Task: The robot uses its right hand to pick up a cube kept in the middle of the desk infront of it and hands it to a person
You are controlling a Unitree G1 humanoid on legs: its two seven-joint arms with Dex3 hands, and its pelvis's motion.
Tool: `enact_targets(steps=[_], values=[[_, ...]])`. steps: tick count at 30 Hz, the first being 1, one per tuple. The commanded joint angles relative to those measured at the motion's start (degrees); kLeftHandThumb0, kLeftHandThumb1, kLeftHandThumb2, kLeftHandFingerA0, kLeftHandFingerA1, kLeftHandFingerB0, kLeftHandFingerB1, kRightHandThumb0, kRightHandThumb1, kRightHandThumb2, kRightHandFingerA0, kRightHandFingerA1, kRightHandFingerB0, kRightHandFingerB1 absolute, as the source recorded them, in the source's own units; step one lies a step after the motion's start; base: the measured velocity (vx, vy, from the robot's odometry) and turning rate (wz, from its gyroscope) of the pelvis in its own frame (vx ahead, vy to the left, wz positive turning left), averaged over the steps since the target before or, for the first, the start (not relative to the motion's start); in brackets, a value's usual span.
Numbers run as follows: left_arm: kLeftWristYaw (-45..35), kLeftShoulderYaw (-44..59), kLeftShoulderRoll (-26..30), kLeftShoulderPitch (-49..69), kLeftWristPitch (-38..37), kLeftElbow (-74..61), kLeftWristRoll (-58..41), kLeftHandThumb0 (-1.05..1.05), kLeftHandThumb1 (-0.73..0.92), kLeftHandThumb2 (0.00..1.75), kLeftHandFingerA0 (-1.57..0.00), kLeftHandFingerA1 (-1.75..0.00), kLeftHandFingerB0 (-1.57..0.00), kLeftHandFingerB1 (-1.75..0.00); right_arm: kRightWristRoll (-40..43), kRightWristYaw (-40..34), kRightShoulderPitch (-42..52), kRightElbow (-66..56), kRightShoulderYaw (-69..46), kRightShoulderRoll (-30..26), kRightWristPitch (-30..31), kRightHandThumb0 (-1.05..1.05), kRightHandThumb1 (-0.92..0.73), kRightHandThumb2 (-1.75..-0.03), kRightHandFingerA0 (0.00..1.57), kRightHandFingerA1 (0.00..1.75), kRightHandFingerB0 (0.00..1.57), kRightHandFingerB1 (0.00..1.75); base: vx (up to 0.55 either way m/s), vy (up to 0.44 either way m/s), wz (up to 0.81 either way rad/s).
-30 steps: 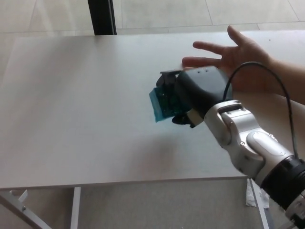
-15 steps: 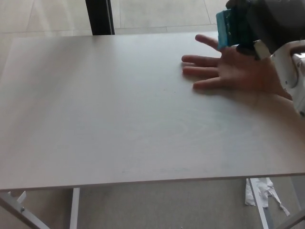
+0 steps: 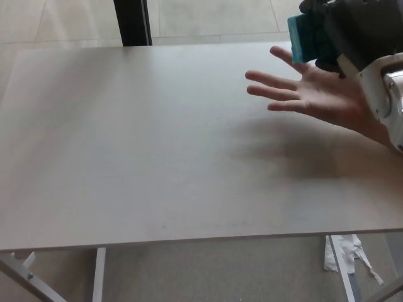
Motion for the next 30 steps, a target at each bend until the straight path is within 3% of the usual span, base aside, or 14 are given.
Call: enact_targets(steps=[1,5,7,10,14,17,23,24,25,26,27,28,29,30], values=[[0.4,0.34,0.05,0.42,-1.42,-0.09,-0.02,-0.72,0.71,0.62,-0.66,-0.44,-0.44,-0.36,-1.81,-0.64,-2.06,2.71,1.13,1.14,0.72,-0.38,-0.53,-0.6,0.83,1.6,0.94,0.6,0.0,0.0,0.0],[0.84,0.45,-0.15,0.3,-1.71,-0.11,0.03,-0.72,0.7,0.62,-0.67,-0.45,-0.47,-0.36,-3.68,-0.27,-2.55,5.93,3.13,1.7,3.16,-0.4,-0.49,-0.59,0.86,1.59,0.95,0.59,0.0,0.0,0.0],[0.88,0.61,0.03,-0.12,-1.12,0.01,-0.07,-0.71,0.71,0.63,-0.68,-0.46,-0.45,-0.36,-4.53,1.97,-3.07,7.13,4.5,1.75,4.43,-0.43,-0.49,-0.58,0.85,1.63,0.93,0.77,0.0,0.0,0.0],[0.34,1.16,0.13,-0.27,-0.81,0.08,-0.58,-0.71,0.71,0.62,-0.68,-0.46,-0.45,-0.35,-5.24,2.37,-2.7,8.21,6.1,1.48,4.39,-0.44,-0.48,-0.55,0.92,1.61,0.93,0.72,0.0,0.0,0.0],[-0.24,1.32,0.04,0.23,-1.32,0.0,-0.46,-0.7,0.71,0.63,-0.65,-0.45,-0.45,-0.36,-6.12,9.85,-2.39,8.82,8.49,1.43,7.28,-0.37,-0.56,-0.6,0.91,1.69,0.81,0.88,0.0,0.0,0.0],[0.58,0.97,0.05,0.15,-1.56,0.32,0.15,-0.72,0.71,0.62,-0.68,-0.45,-0.47,-0.37,-6.66,25.77,-5.65,9.15,10.24,1.98,10.84,-0.34,-0.56,-0.6,0.87,1.52,0.74,0.72,0.0,0.0,0.0],[0.83,0.77,0.53,0.17,-0.98,0.05,0.34,-0.71,0.72,0.63,-0.69,-0.45,-0.44,-0.36,-8.55,39.82,-8.65,7.98,13.58,2.31,12.09,-0.44,-0.57,-0.59,0.86,1.37,0.64,0.54,0.0,0.0,0.0],[0.68,0.78,0.48,0.3,-1.2,0.07,0.32,-0.71,0.72,0.63,-0.67,-0.45,-0.45,-0.36,-8.63,45.78,-9.81,7.47,14.37,2.14,11.46,-0.55,-0.52,-0.56,0.72,1.04,0.52,0.41,0.0,0.0,0.0],[0.61,0.8,0.42,0.44,-1.31,0.08,0.29,-0.72,0.72,0.63,-0.65,-0.44,-0.45,-0.36,-9.33,49.94,-10.63,7.2,15.41,2.1,11.29,-0.75,-0.45,-0.85,0.67,0.85,0.28,0.47,0.0,0.0,0.0],[0.73,0.8,0.37,0.48,-1.2,0.16,0.3,-0.71,0.72,0.63,-0.7,-0.45,-0.45,-0.36,-9.59,54.19,-11.22,6.22,16.06,1.9,11.31,-0.85,-0.45,-0.88,0.05,0.54,0.05,0.33,0.0,0.0,0.0],[0.96,0.78,0.3,0.5,-1.05,0.29,0.34,-0.71,0.72,0.63,-0.7,-0.45,-0.45,-0.36,-8.92,58.12,-11.47,4.68,15.95,1.48,11.23,-0.85,-0.45,-0.88,0.05,0.54,0.05,0.33,0.0,0.0,0.0],[0.82,0.87,0.23,0.63,-1.13,0.34,0.24,-0.72,0.71,0.63,-0.67,-0.45,-0.43,-0.36,-8.69,59.04,-11.55,4.48,15.95,1.38,10.88,-0.94,-0.53,-0.95,0.01,0.09,0.08,0.04,0.0,0.0,0.0],[0.64,0.98,0.15,0.84,-1.24,0.44,0.12,-0.73,0.72,0.62,-0.67,-0.45,-0.43,-0.36,-7.84,61.78,-11.93,3.25,15.78,0.8,9.59,-0.93,-0.5,-0.96,0.0,0.12,0.0,0.0,0.0,0.0,0.0],[0.58,0.91,0.14,1.08,-1.61,0.38,0.2,-0.74,0.72,0.62,-0.65,-0.44,-0.43,-0.36,-7.3,64.42,-12.72,1.81,15.97,-0.14,7.1,-0.92,-0.49,-0.96,0.14,0.52,0.0,0.0,0.0,0.0,0.0]])
